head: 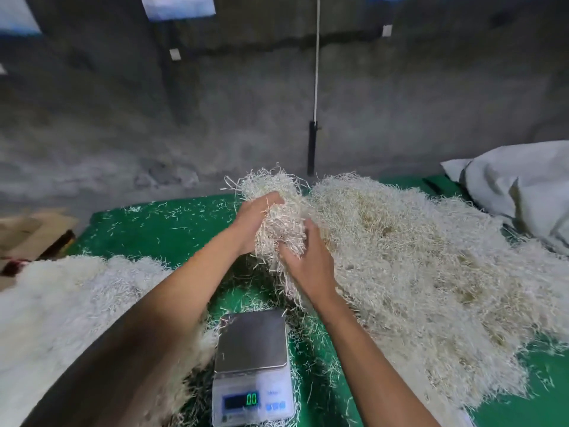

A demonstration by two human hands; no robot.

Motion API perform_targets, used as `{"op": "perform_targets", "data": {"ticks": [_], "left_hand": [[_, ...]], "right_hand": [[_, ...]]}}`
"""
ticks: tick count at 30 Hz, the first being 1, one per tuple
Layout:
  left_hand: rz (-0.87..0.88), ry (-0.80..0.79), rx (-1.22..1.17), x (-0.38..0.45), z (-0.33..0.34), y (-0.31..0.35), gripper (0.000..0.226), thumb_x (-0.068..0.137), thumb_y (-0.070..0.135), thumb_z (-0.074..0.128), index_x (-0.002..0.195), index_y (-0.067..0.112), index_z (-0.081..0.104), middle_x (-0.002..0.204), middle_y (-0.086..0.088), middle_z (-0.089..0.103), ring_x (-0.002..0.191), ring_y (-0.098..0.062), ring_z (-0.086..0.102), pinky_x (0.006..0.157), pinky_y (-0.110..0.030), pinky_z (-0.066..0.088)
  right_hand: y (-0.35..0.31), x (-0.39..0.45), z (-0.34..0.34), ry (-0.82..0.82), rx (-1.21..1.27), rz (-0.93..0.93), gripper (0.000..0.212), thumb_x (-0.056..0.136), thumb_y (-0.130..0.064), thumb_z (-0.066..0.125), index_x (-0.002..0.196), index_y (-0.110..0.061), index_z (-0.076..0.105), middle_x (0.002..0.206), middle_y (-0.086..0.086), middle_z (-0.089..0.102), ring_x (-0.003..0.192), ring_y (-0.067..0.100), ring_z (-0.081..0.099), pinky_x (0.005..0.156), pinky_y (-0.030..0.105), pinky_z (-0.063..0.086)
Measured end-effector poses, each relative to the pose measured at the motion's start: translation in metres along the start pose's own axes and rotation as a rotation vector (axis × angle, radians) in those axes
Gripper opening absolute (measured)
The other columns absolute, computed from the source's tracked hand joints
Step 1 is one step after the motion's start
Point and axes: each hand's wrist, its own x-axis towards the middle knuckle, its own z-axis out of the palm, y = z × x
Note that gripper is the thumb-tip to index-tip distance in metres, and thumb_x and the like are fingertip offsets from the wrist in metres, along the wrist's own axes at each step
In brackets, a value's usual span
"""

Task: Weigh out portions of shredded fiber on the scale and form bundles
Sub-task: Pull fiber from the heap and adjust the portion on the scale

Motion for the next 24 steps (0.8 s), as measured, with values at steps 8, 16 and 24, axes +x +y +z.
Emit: {"op": "perform_targets", "data": {"ticks": [8, 16, 24], "left_hand": [[-0.014, 0.235, -0.087, 0.016, -0.031, -0.007, 0.107, 0.070, 0.055, 0.077, 0.157, 0.027, 0.019, 0.161, -0.004, 0.025, 0.142, -0.029, 0.033, 0.113, -0.057, 0.029], [-0.165, 0.103, 0.024, 0.005, -0.009, -0.026, 0.111, 0.060, 0.062, 0.076, 0.155, 0.029, 0.029, 0.163, -0.005, 0.026, 0.148, -0.032, 0.027, 0.116, -0.059, 0.024], [-0.405, 0.256, -0.350, -0.024, -0.011, -0.099, 0.037, 0.107, 0.043, 0.041, 0.112, 0.012, 0.061, 0.129, -0.011, 0.062, 0.107, -0.037, 0.066, 0.098, -0.048, 0.054]], "right_hand": [[0.110, -0.052, 0.006, -0.305, -0.396, 0.291, 0.065, 0.097, -0.062, 0.054, 0.145, -0.019, 0.047, 0.146, 0.007, 0.056, 0.126, 0.021, 0.057, 0.111, 0.039, 0.047], [0.042, -0.013, -0.002, -0.374, -0.189, 0.269, 0.078, 0.081, -0.061, 0.075, 0.135, -0.012, 0.051, 0.131, -0.008, 0.061, 0.104, 0.005, 0.059, 0.098, 0.037, 0.050], [-0.055, 0.050, -0.015, -0.207, -0.362, -0.214, 0.049, 0.090, 0.002, 0.063, 0.132, -0.023, 0.061, 0.120, -0.005, 0.066, 0.101, 0.011, 0.066, 0.086, 0.023, 0.052]]}}
